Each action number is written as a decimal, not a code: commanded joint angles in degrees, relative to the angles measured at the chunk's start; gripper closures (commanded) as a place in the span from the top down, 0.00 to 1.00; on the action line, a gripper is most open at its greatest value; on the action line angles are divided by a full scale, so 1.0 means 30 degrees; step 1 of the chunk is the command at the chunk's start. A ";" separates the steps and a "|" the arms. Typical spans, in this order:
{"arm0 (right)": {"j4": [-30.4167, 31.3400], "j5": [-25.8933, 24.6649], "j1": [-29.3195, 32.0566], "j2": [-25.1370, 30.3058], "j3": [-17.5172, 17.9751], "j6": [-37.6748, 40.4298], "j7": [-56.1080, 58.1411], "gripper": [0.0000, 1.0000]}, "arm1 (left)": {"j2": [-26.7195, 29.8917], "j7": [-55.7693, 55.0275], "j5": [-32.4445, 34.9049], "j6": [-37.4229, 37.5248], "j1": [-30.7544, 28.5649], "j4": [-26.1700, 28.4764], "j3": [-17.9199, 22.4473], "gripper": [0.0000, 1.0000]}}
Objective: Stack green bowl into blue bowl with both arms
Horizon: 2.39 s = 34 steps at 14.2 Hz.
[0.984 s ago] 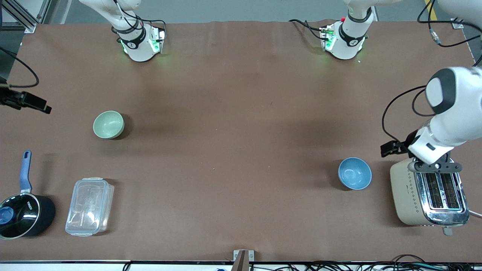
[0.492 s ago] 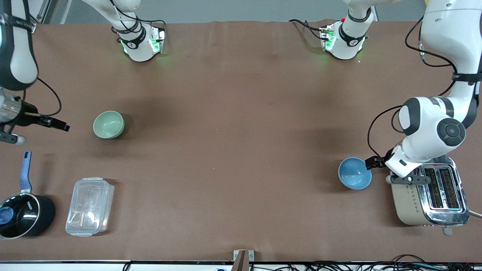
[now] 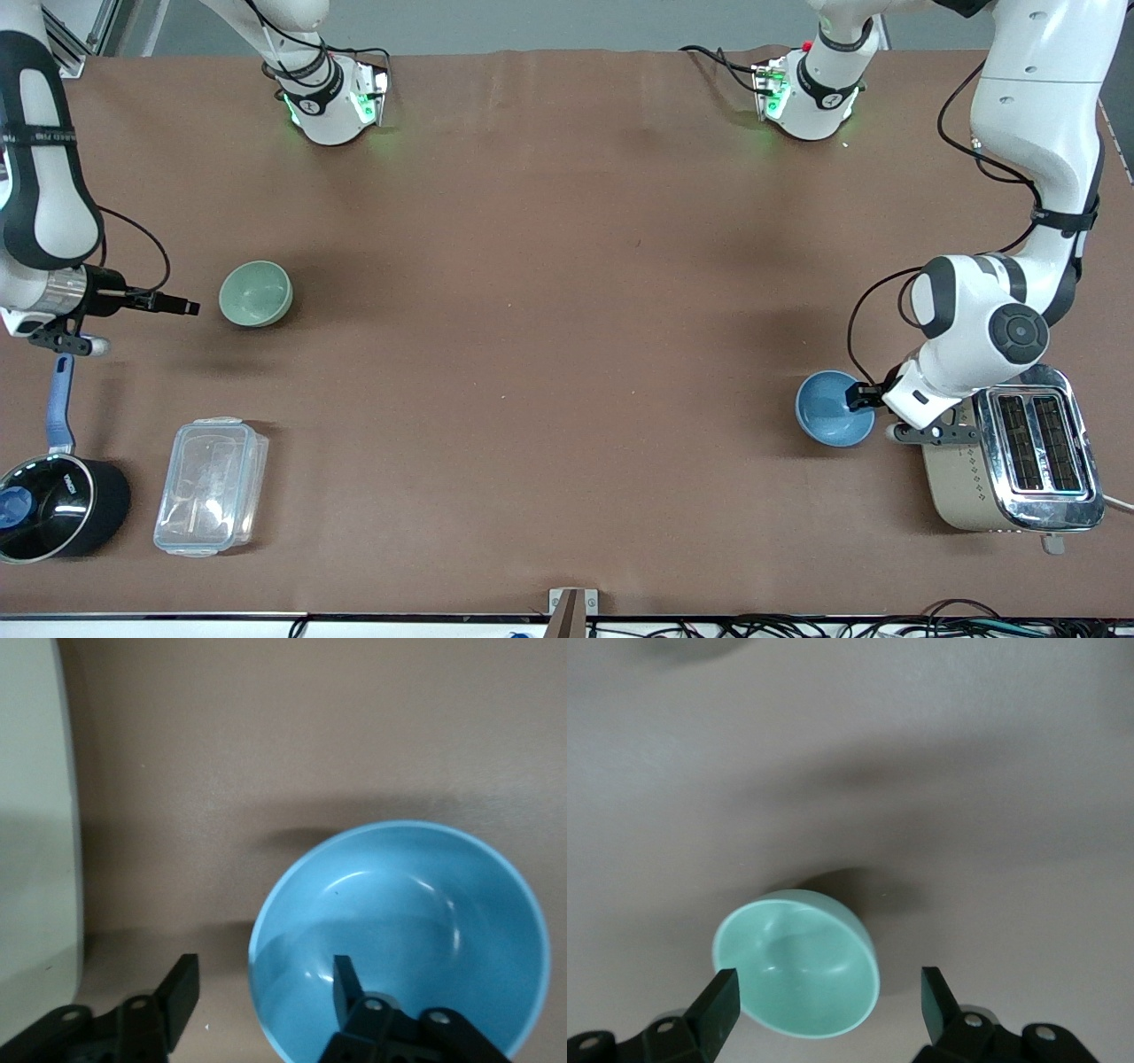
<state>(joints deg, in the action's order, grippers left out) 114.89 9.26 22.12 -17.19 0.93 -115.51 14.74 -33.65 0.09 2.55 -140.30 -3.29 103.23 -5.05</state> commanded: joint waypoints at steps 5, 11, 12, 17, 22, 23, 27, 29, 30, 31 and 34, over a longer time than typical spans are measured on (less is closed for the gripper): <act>0.3827 0.0486 0.0303 0.0193 0.0393 -0.3152 0.1824 0.77 | -0.0355 -0.0731 0.0323 -0.0225 0.0042 -0.0484 -0.0045 0.17; 0.4881 0.0515 0.0712 0.0193 0.0422 -0.4352 0.3495 0.23 | -0.0064 -0.0968 0.0353 0.0037 0.0422 -0.0455 -0.0598 0.03; 0.5292 0.0515 0.0684 0.0251 0.0423 -0.4967 0.3554 0.24 | 0.0170 -0.1229 0.0294 0.0357 0.0511 -0.0483 -0.1152 0.02; 0.5531 0.0515 0.0684 0.0310 0.0481 -0.5237 0.3613 0.09 | 0.0436 -0.6524 0.0352 0.2703 0.0861 -0.1623 -0.4755 0.00; 0.5356 0.0544 -0.0075 0.1273 0.0511 -0.4305 0.3262 0.01 | -0.0322 -1.2001 0.0411 0.2704 0.5599 -0.2706 -0.4968 0.00; 0.5065 0.0835 -0.0368 0.2089 0.0511 -0.3226 0.2768 0.01 | -0.0616 -1.2970 0.0440 0.2704 0.6334 -0.3203 -0.4938 0.00; 0.3072 0.0984 -0.2621 0.3883 0.0481 0.0910 -0.1798 0.01 | -0.2168 -1.5724 0.1988 0.2499 0.8828 -0.4552 -0.4908 0.00; 0.3216 0.1042 -0.3356 0.4089 0.0510 0.1090 -0.2157 0.02 | -0.2901 -1.7485 0.2577 0.2499 0.9824 -0.5256 -0.4908 0.01; 0.3187 0.1072 -0.3794 0.4206 0.0511 0.1265 -0.2419 0.02 | -0.3078 -1.7898 0.2637 0.2499 1.0147 -0.5375 -0.4879 0.01; 0.3216 0.1217 -0.4263 0.4236 0.0511 0.1267 -0.2973 0.02 | -0.3196 -1.8105 0.2840 0.2499 1.0295 -0.5347 -0.4879 0.01; 0.3158 0.1861 -0.6600 0.4178 0.0482 0.0976 -0.6335 0.01 | -0.3839 -1.8688 0.3077 0.2470 1.0326 -0.5347 -0.4908 0.06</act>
<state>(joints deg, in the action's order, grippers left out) 123.74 13.14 7.23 -5.20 2.77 -111.78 1.94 -43.48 -53.98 10.42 -133.42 27.45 88.88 -20.09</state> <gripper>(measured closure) 0.956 0.952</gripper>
